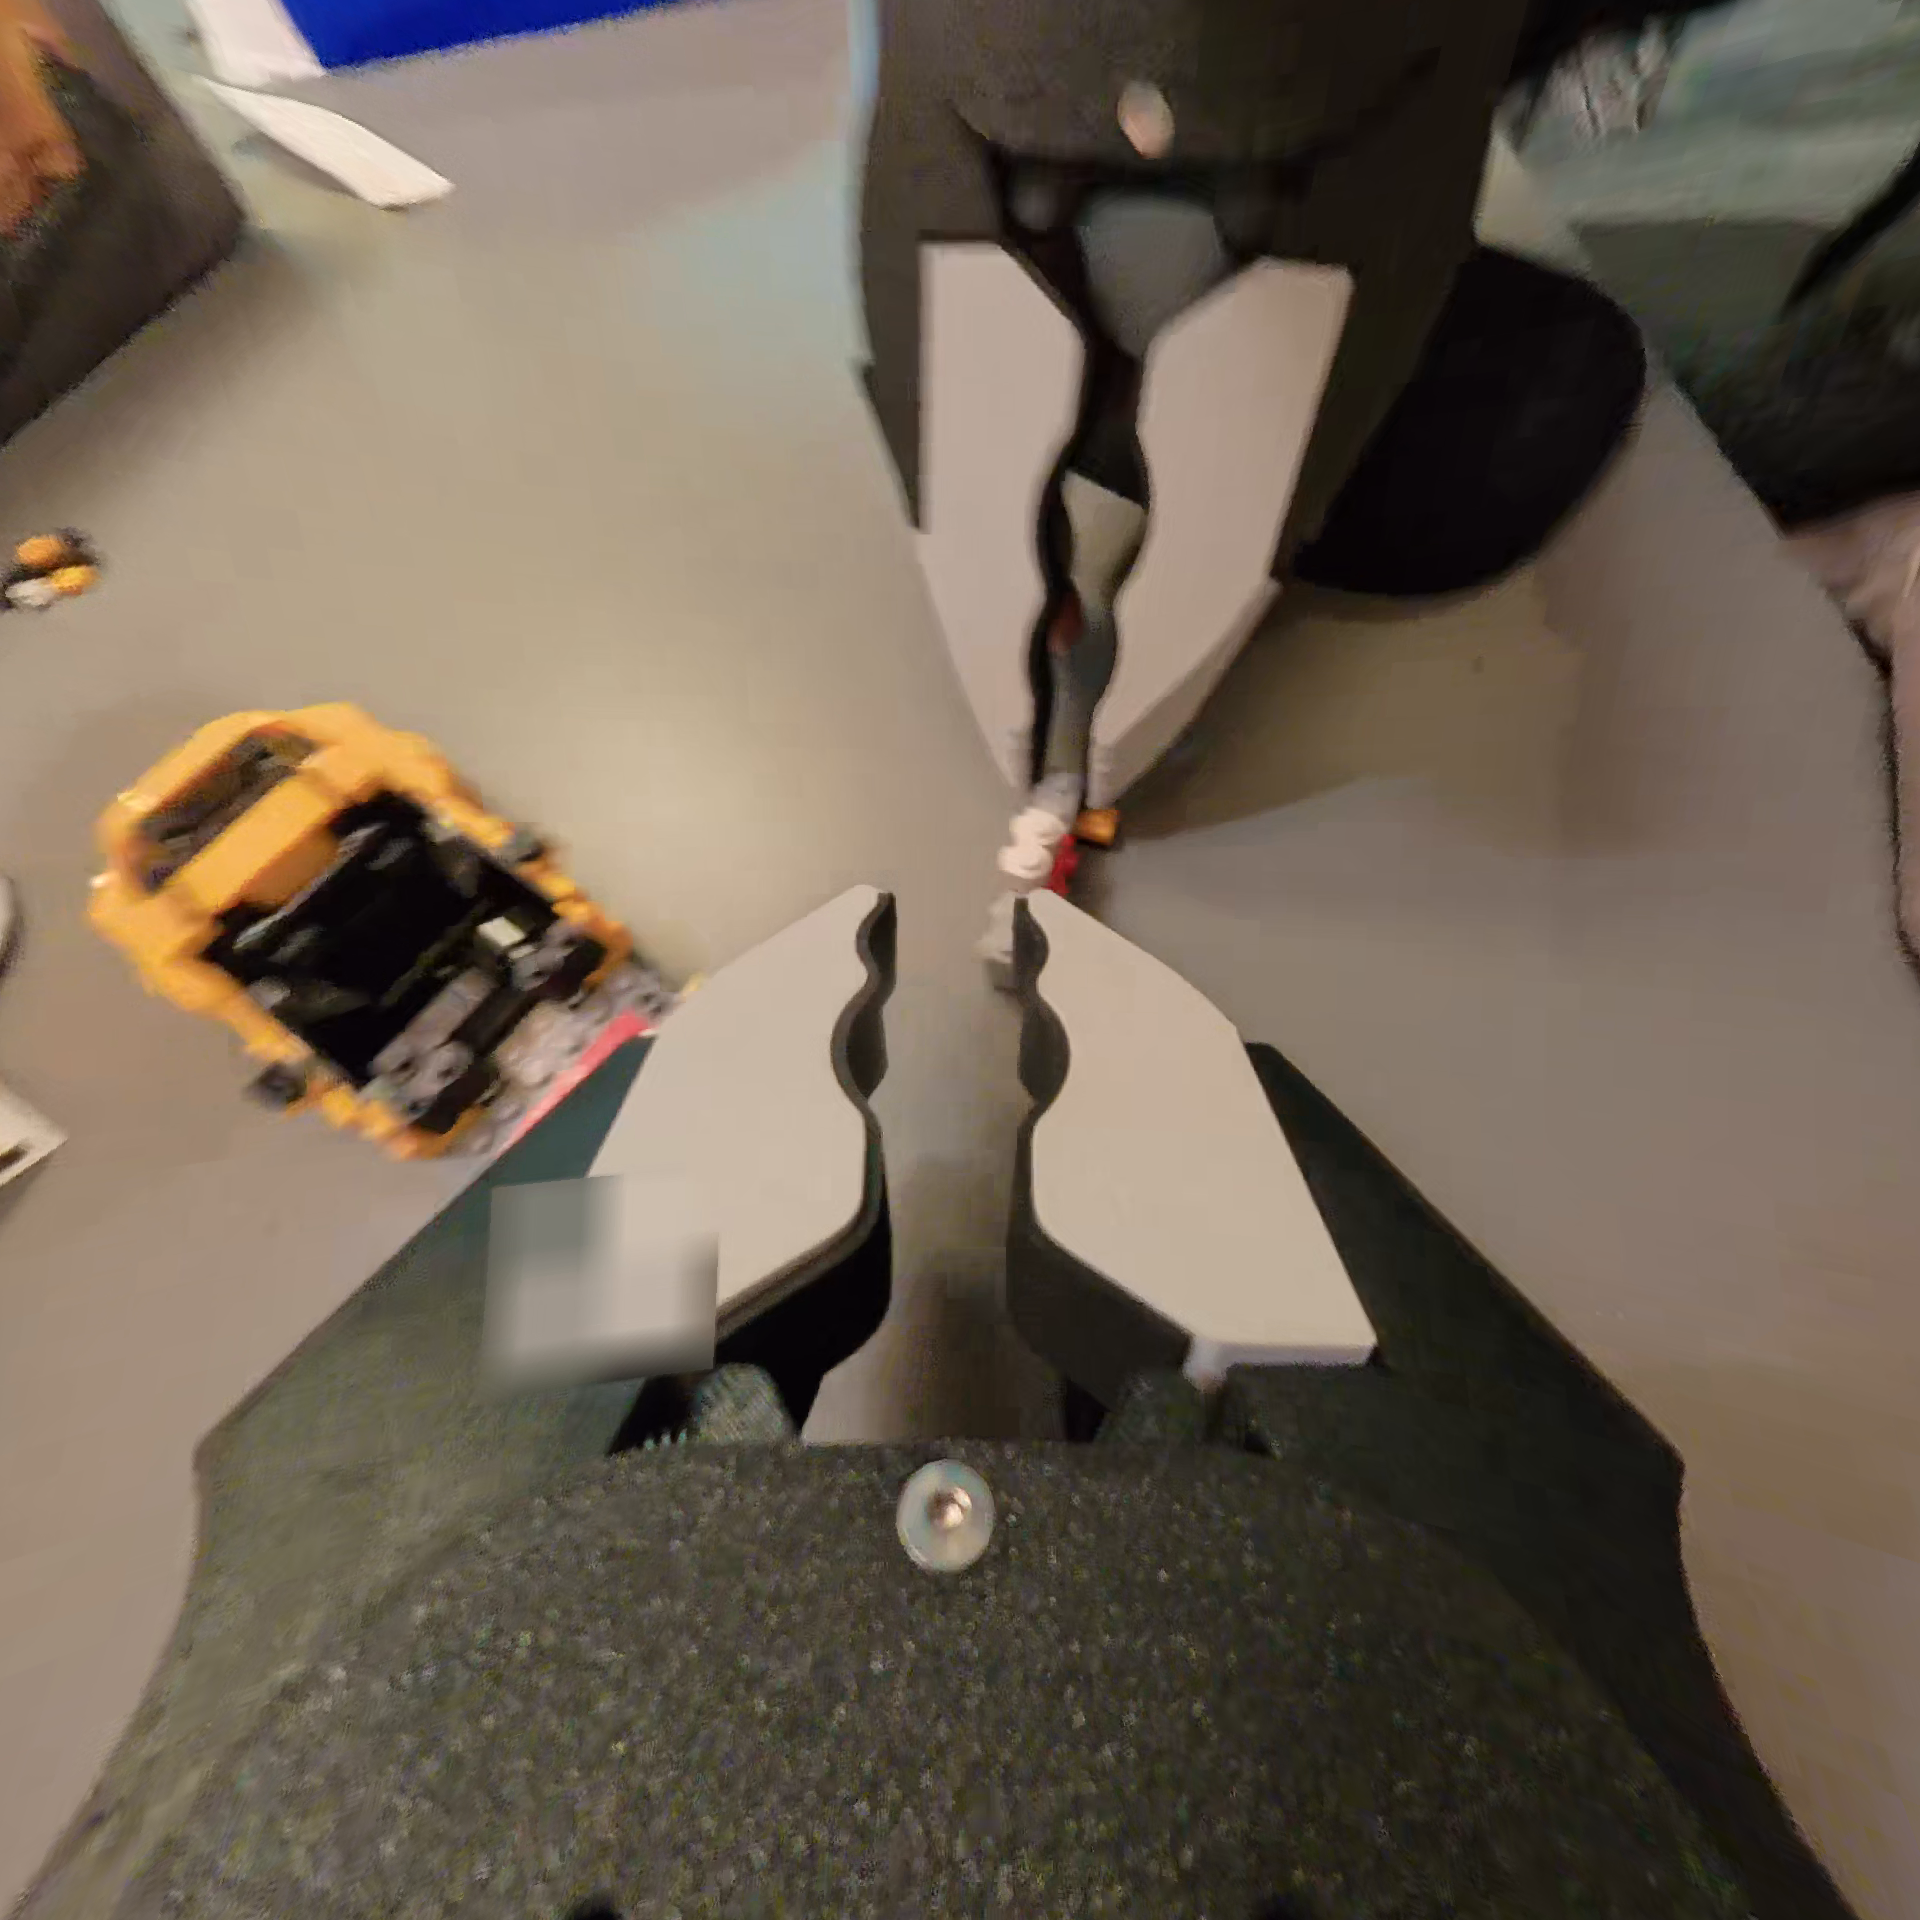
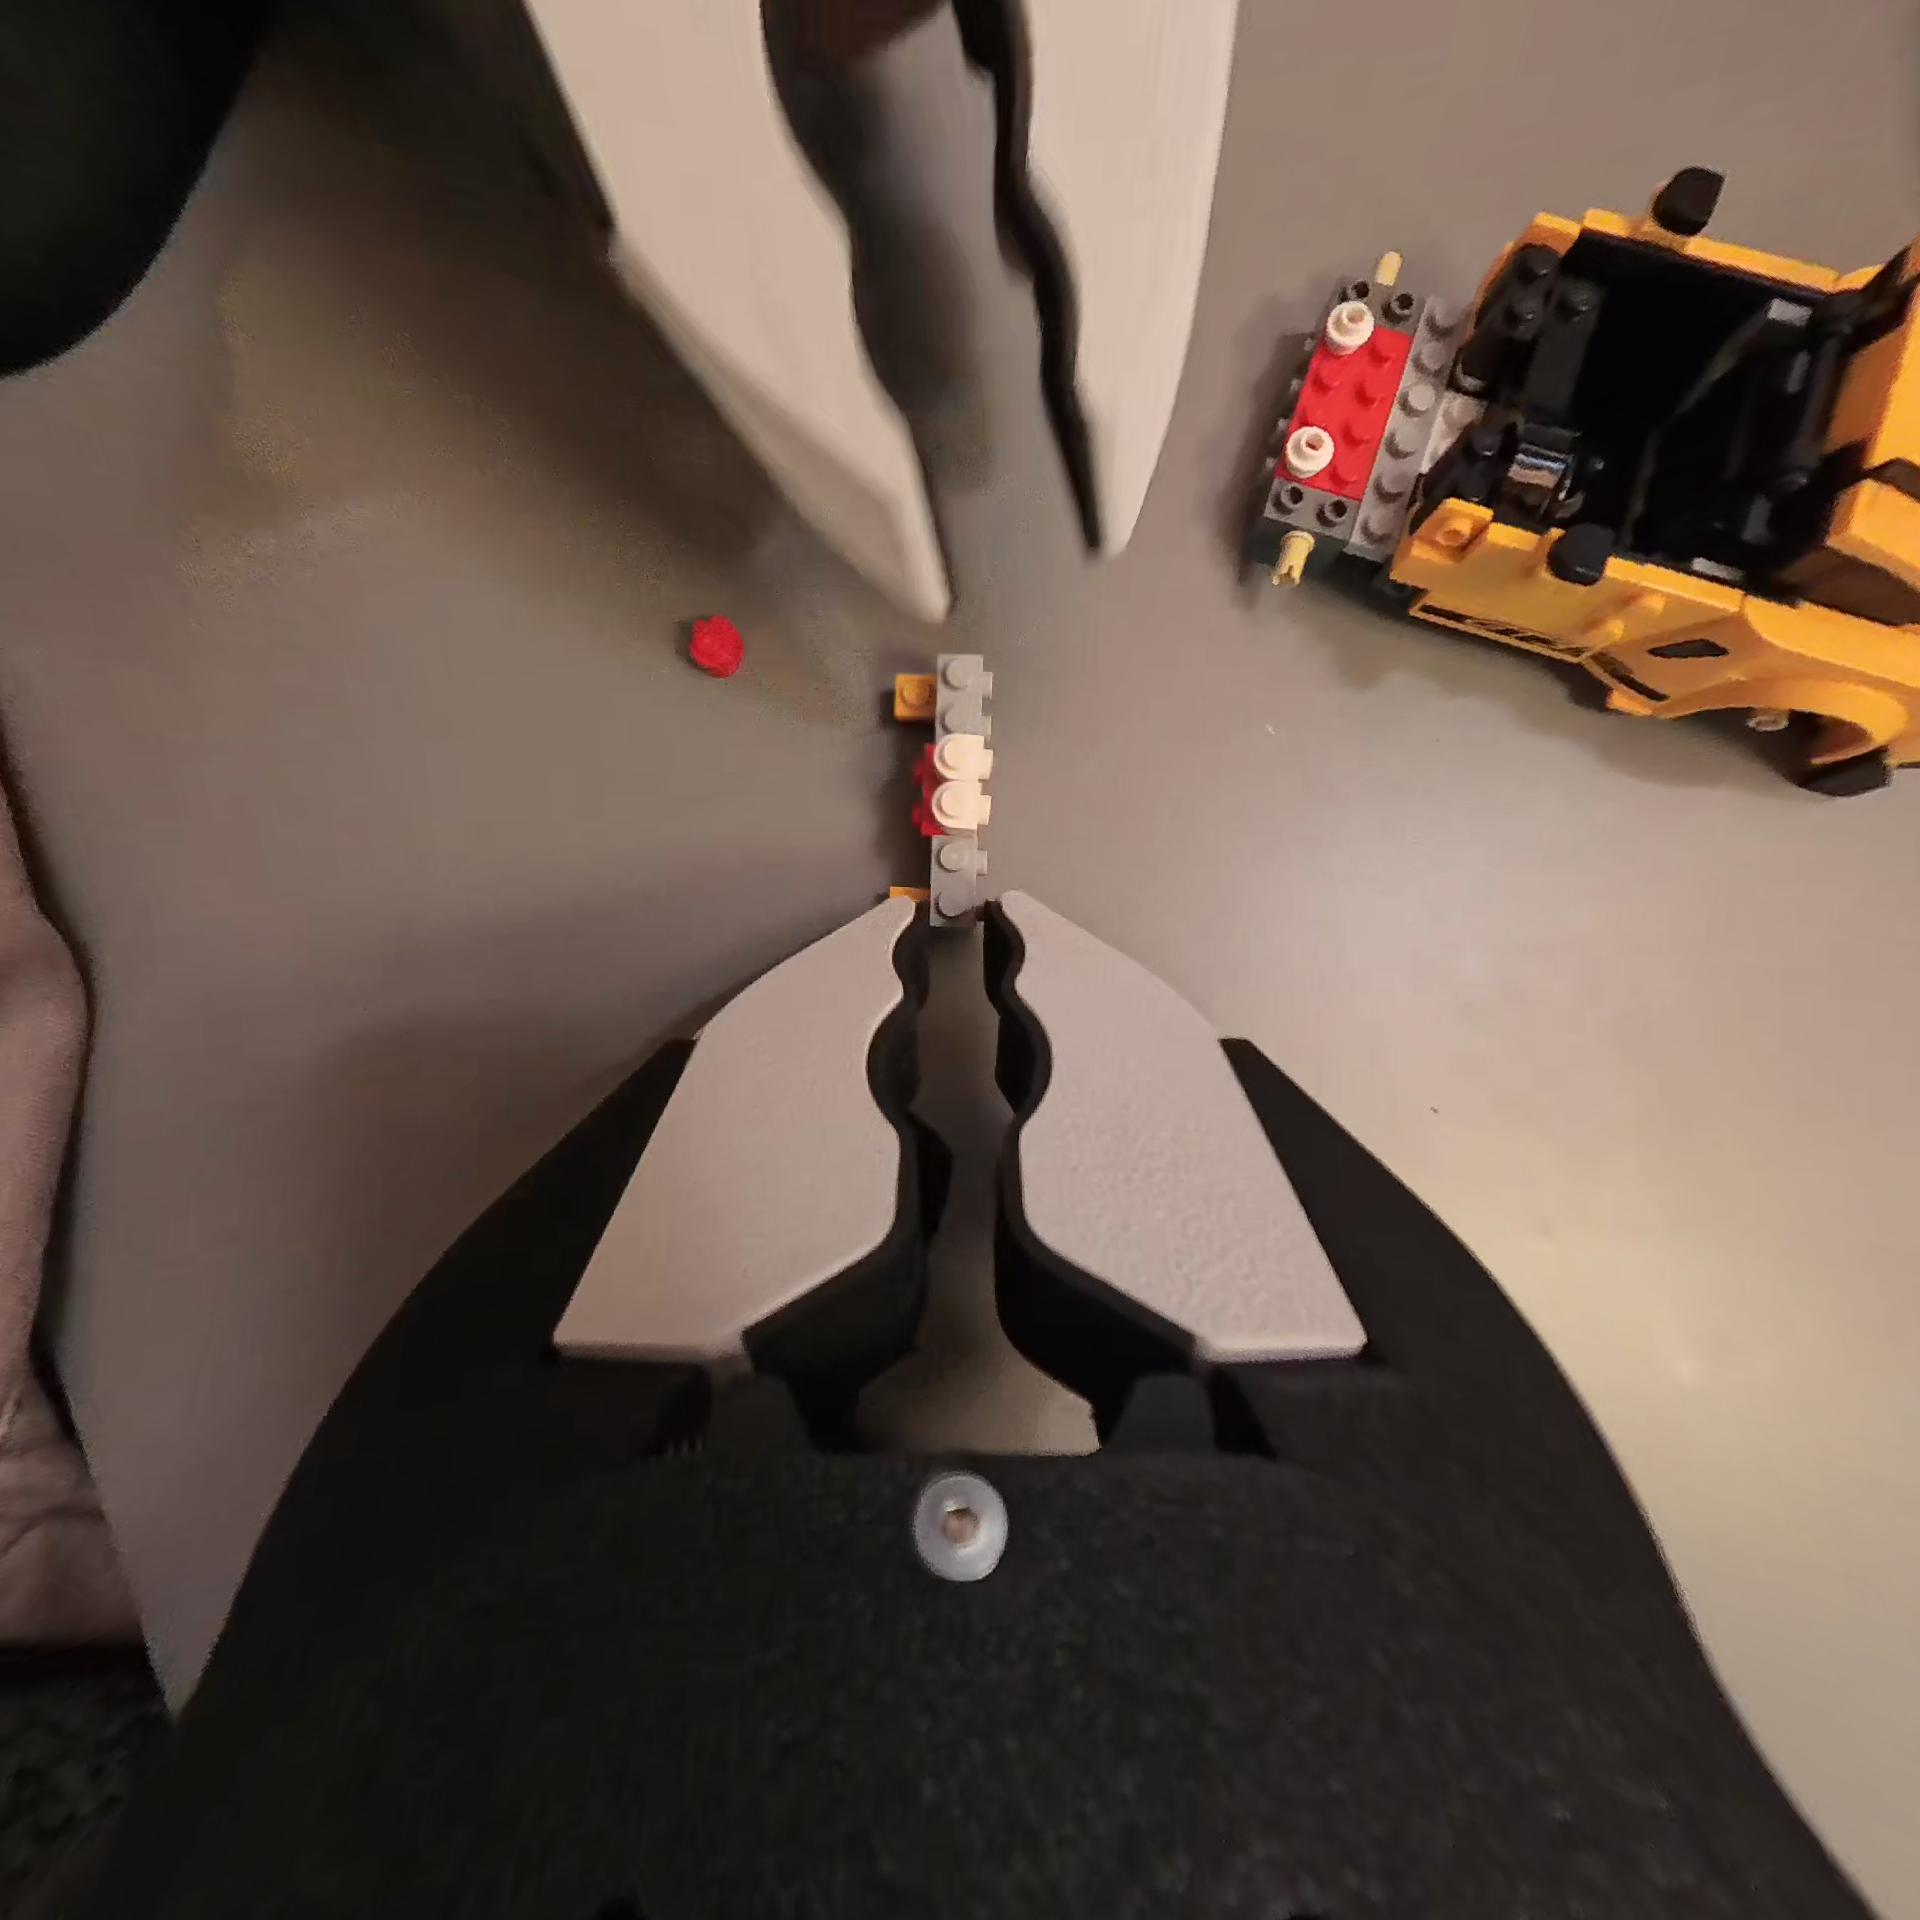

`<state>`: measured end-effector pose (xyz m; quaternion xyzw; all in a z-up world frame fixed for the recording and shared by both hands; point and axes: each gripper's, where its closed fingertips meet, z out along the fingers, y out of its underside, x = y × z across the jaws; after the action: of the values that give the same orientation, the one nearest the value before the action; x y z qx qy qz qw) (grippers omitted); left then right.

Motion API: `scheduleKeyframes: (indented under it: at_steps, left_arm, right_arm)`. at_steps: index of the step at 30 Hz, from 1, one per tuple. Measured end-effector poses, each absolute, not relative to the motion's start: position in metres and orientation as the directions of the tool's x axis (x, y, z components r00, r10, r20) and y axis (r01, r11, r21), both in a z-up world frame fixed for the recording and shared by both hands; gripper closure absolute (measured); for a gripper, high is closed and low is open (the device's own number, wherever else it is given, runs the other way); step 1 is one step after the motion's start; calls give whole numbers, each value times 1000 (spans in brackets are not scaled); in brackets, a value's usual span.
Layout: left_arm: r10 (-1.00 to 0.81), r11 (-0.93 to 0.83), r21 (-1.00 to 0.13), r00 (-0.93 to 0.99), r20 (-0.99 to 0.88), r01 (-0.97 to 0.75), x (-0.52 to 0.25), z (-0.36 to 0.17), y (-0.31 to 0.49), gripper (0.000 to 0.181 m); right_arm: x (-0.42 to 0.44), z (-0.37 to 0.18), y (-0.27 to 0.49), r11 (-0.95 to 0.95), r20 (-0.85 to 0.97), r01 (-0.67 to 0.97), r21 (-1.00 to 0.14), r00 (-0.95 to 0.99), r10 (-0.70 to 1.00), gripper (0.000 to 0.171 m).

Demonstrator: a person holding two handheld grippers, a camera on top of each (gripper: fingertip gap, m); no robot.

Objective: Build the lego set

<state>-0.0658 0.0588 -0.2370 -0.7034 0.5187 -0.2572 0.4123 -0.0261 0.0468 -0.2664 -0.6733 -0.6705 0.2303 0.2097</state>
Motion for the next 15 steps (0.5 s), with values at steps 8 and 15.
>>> scheduleKeyframes:
  at_steps: [8, 15]
  left_arm:
    - [-902, -303, -805, 425, 70, -510, -118, -239, 42, 168]
    - [-933, -286, -665, 360, 27, -690, -102, -273, 19, 165]
  right_arm:
    - [-29, -266, 51, -43, -66, 797, -602, 4, 998, 162]
    - [-29, -266, 52, -29, -62, 797, -603, -11, 998, 162]
